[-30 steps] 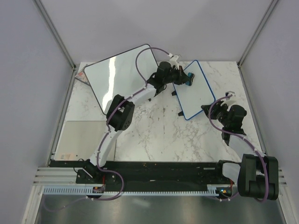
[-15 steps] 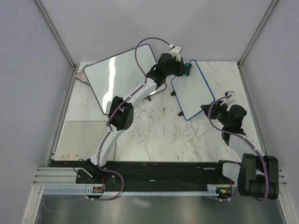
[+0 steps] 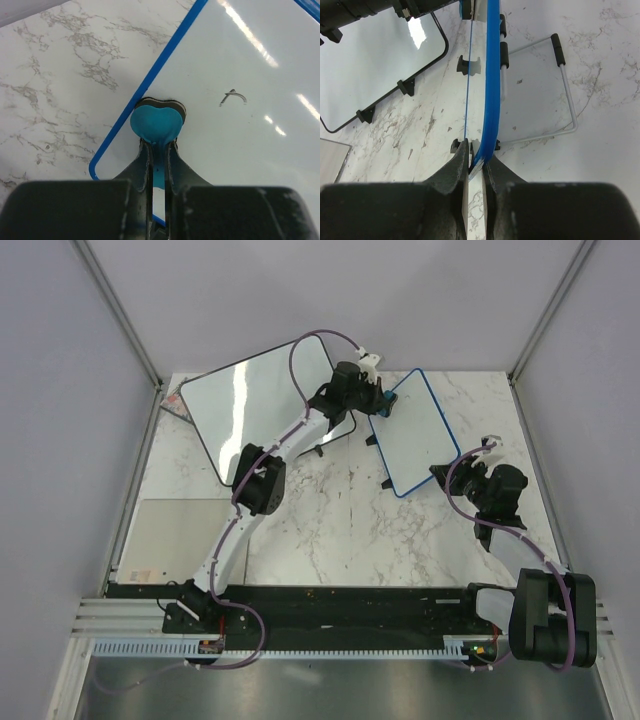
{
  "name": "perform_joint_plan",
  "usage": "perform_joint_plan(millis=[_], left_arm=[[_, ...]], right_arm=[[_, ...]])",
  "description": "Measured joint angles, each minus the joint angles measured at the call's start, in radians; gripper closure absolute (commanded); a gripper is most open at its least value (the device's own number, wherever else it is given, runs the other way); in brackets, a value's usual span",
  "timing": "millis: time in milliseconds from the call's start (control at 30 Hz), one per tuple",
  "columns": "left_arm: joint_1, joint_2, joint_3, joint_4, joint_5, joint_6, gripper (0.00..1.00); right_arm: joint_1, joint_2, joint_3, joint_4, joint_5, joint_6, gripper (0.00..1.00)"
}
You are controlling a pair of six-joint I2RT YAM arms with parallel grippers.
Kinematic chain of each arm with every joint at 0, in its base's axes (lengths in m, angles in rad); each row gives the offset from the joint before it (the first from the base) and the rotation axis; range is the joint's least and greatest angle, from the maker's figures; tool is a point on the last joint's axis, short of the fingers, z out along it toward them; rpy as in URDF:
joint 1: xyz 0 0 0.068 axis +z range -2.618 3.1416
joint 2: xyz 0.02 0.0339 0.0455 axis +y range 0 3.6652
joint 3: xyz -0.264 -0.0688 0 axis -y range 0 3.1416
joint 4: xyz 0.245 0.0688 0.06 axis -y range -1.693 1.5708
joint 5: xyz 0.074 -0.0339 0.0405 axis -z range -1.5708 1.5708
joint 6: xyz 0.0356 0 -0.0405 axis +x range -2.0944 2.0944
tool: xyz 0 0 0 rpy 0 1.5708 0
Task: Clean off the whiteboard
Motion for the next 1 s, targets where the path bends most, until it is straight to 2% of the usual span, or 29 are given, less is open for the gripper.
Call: perform_joint_plan(millis=[600, 1000], left_arm=[[-0.05, -0.031, 0.0, 0.03, 0.122, 0.175, 0.98], [-0.1, -0.055, 0.0, 0.044, 0.066, 0.222, 0.98]], right_arm=[[0.0, 0.0, 0.0, -0.008, 0.004, 0.002, 1.0], [0.001, 0.003, 0.0, -0.01, 0.011, 0.005, 1.0]])
